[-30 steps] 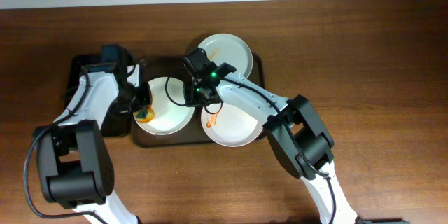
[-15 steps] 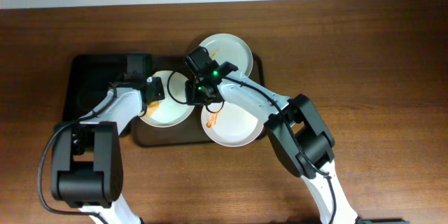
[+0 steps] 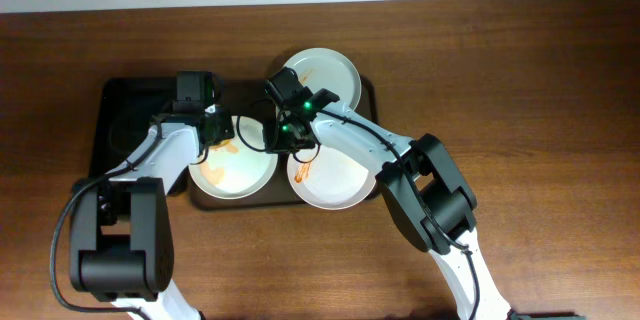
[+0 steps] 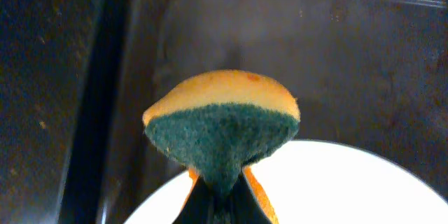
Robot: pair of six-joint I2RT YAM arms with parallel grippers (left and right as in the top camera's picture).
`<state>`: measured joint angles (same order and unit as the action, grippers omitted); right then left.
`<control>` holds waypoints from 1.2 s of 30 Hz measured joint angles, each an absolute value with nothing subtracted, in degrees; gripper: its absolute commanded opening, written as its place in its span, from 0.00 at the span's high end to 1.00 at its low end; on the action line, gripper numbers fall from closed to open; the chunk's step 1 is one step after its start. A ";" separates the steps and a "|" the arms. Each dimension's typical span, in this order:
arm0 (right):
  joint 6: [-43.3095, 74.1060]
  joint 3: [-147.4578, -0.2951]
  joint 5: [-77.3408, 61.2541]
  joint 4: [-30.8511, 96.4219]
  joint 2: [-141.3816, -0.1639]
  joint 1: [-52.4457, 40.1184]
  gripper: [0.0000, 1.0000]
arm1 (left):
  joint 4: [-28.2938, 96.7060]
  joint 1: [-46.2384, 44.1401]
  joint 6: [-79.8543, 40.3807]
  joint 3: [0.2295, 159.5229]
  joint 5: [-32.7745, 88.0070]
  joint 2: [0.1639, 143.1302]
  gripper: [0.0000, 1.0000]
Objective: Clean dirty plates on tray and stack at the side
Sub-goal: 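Scrub the left plate with the sponge while the right gripper holds it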
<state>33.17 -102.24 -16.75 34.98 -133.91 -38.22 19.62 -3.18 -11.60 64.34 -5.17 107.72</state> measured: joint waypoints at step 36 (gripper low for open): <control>33.82 -102.21 -17.69 33.45 -134.26 -37.63 0.96 | 43.48 -0.82 7.81 73.08 27.92 115.46 0.99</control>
<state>33.82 -102.21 -17.69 33.45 -134.26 -37.63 43.48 -0.82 7.81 73.08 27.92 115.46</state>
